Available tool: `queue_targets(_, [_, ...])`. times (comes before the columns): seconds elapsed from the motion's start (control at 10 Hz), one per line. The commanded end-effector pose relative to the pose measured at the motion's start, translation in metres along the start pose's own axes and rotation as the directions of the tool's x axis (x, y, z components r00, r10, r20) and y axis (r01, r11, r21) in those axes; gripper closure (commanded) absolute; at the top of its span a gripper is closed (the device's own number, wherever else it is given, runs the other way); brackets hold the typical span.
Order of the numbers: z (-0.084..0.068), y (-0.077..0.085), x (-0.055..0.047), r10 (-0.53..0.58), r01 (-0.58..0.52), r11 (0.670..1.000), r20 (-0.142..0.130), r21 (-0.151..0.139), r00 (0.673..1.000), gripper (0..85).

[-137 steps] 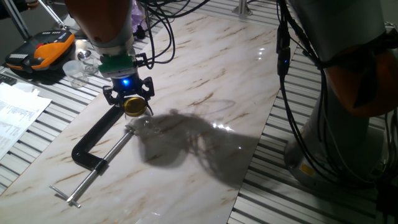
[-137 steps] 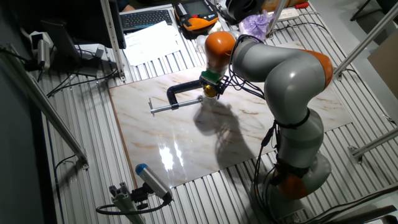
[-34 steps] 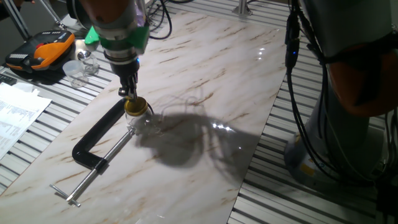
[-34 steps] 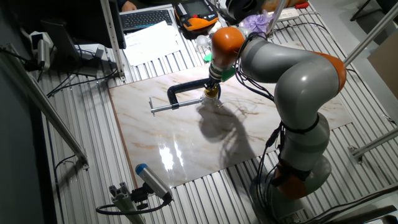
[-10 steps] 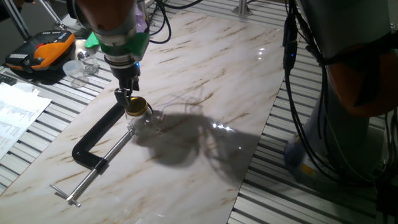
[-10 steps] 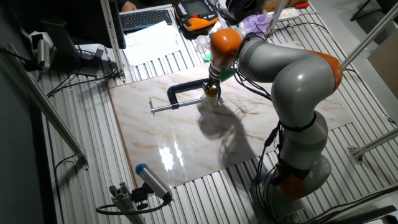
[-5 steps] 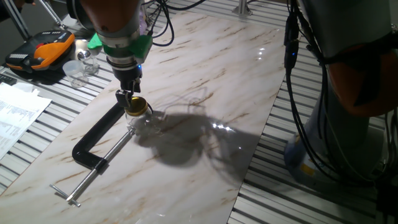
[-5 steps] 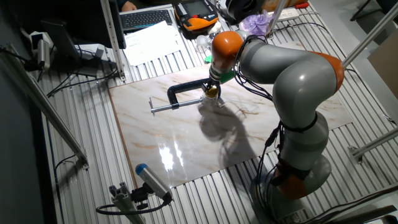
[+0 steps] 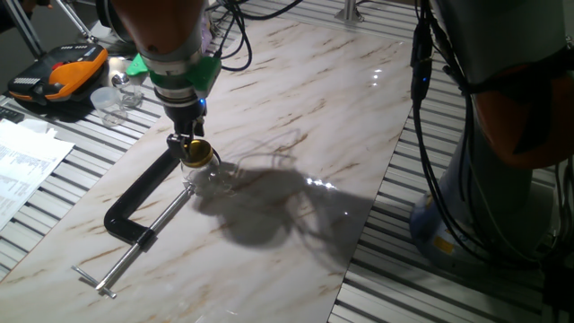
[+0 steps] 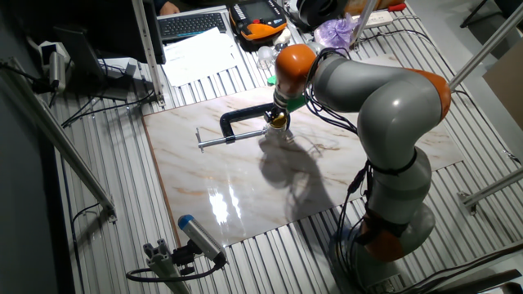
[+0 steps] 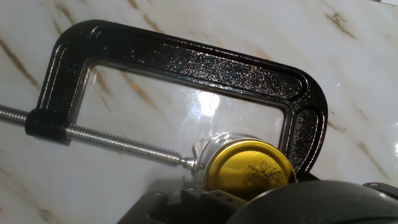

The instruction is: Screw the lid onto the jar

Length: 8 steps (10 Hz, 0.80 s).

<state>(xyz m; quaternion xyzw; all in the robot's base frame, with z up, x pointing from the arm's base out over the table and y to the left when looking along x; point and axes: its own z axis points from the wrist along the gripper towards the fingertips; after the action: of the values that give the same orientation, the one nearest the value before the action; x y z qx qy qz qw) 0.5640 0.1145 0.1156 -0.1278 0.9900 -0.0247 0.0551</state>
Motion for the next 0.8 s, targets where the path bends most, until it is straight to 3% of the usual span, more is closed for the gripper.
queue_targets(0.0, [0.0008, -0.0009, 0.0001, -0.015, 0.015, 1.0, 0.004, -0.003, 1.0, 17.0])
queue_targets(0.4, [0.0026, 0.0003, 0.001, -0.033, 0.033, 0.999, 0.003, -0.013, 0.999, 17.0])
queue_targets(0.5, [0.0032, 0.0004, 0.0008, -0.038, 0.038, 0.999, 0.003, -0.013, 0.999, 0.0])
queue_targets(0.7, [0.0044, 0.0004, 0.0011, -0.044, 0.044, 0.999, 0.003, -0.014, 0.999, 0.0])
